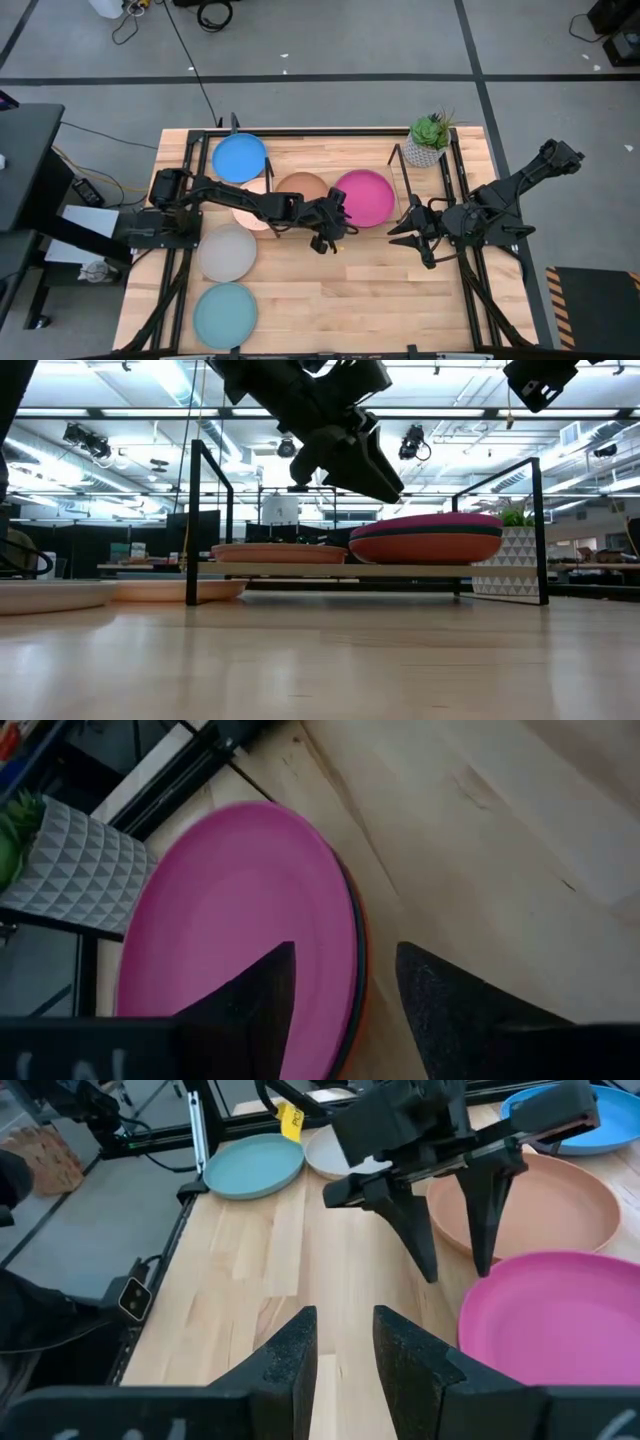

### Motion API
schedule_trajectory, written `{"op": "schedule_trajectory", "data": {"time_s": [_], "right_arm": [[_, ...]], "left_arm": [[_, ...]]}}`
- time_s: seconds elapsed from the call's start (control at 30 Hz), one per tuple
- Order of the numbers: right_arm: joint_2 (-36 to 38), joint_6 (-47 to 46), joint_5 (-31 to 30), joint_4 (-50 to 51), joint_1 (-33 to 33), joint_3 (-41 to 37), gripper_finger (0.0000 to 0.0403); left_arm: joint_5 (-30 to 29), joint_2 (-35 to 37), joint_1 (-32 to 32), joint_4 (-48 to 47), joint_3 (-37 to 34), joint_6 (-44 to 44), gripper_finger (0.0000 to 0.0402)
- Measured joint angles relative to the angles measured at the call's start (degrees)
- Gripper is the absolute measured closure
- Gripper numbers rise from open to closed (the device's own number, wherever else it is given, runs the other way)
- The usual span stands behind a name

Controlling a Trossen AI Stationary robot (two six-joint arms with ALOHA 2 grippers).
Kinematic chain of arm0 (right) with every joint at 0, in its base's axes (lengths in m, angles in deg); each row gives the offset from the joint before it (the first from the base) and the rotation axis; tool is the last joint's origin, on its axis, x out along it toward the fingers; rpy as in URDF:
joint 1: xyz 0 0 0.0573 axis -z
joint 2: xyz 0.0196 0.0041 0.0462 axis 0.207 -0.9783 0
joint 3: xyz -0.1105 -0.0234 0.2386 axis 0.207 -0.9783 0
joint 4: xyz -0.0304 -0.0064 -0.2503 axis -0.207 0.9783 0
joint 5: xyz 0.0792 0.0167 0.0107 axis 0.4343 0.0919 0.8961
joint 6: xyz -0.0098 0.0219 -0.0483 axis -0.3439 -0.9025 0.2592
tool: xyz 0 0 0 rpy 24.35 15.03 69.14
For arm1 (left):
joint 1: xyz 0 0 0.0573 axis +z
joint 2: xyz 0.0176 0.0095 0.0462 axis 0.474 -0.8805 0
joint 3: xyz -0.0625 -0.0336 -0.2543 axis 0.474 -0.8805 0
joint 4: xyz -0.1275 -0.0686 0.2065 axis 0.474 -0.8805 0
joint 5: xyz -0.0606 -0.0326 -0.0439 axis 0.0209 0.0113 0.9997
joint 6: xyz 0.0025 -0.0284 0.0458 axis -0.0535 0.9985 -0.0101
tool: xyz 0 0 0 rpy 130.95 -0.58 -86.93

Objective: Place and stack plates onto a shelf
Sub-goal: Stack the gray plate on top of the brown plate on the shelf

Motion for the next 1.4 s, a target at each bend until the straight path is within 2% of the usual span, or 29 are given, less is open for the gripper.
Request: {"op": "schedule_trajectory", "data": {"time_s": [0.17,0.27,0.53,0.73,0.9,1.07,1.23,1.4], "right_arm": [[-0.6,1.2,0.0,0.6,0.0,0.0,0.0296],[-1.6,4.2,0.2,-0.5,0.0,-1.2,0.0296],[-5.7,15.5,3.8,-15.0,0.0,-6.3,0.0296],[-10.2,19.2,1.7,-17.3,0.5,-7.1,0.0296],[-12.7,26.9,-5.2,-20.0,1.3,-7.1,0.0296],[-13.2,37.3,-8.7,-23.2,1.9,-7.1,0.0296],[-12.8,45.1,-8.9,-25.6,3.1,-7.1,0.0296],[-13.3,49.6,-7.6,-28.4,5.9,-7.1,0.0296]], "left_arm": [[-0.3,4.0,-2.8,-2.2,-0.1,2.7,0.0221],[0.1,7.8,-5.5,-5.1,0.1,8.1,0.0221],[0.6,13.6,-11.5,-21.5,0.0,33.6,0.0221],[4.6,13.9,-17.6,-36.7,-0.1,54.0,0.0221],[4.5,13.9,-23.6,-39.4,-0.1,67.0,0.0221],[2.7,13.8,-29.3,-39.2,-0.3,78.9,0.0221],[-2.0,13.0,-34.3,-40.8,-3.4,94.0,0.0221],[-2.6,12.3,-36.9,-45.6,-8.1,109.9,0.0221]]}}
